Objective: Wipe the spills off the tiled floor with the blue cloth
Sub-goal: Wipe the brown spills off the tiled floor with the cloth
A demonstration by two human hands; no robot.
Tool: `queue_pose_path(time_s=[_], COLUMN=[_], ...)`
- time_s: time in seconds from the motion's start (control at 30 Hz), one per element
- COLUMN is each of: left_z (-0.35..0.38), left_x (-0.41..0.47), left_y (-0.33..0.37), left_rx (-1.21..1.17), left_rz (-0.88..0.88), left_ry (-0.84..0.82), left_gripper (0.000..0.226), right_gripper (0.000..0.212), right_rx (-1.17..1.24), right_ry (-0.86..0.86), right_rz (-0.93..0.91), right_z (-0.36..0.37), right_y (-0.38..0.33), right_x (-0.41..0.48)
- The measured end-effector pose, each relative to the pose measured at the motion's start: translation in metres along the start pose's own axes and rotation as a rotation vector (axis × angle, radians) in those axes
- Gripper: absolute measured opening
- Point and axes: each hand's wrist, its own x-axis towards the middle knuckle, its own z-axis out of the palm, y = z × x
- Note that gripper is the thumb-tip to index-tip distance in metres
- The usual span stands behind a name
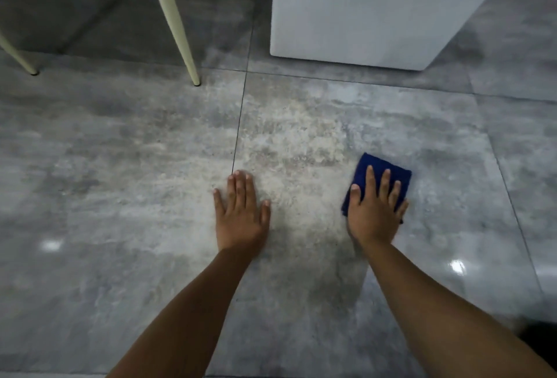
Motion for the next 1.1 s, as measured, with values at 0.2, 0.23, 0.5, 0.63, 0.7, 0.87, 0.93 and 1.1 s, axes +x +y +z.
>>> queue_pose_path(time_s=[0.2, 0.23, 0.5, 0.63, 0.7, 0.87, 0.93, 1.1], left_z=[0.001, 0.000, -0.002, 0.010, 0.020, 0.030, 0.029, 0.029], left_x=[-0.003, -0.003, -0.004, -0.023, -0.030, -0.034, -0.034, -0.037], left_y=[-0.002, -0.001, 0.016, 0.064, 0.077, 0.076, 0.075, 0.074], left_rx=[0.026, 0.027, 0.017, -0.065, -0.021, 0.037, 0.056, 0.064], left_rz=[-0.021, -0.011, 0.293, 0.357, 0.337, 0.348, 0.362, 0.348], left_ry=[0.010, 0.003, 0.010, -0.064, -0.064, -0.037, -0.031, -0.031], left_gripper=[0.067, 0.067, 0.061, 0.071, 0.073, 0.066, 0.063, 0.061], right_gripper=[0.057, 0.057, 0.058, 0.056, 0.058, 0.052, 0.049, 0.040], right_rx=[0.033, 0.025, 0.017, 0.076, 0.110, 0.094, 0.077, 0.263], right_ry=[0.024, 0.015, 0.023, 0.098, 0.092, 0.088, 0.105, 0.154], right_rz=[0.038, 0.009, 0.209, 0.439, 0.439, 0.235, 0.163, 0.166], right_z=[0.018, 0.018, -0.001, 0.008, 0.015, 0.021, 0.017, 0.006], right_y=[-0.014, -0.011, 0.088, 0.121, 0.105, 0.079, 0.080, 0.076], right_x=[-0.053, -0.054, -0.054, -0.114, -0.141, -0.144, -0.125, -0.094])
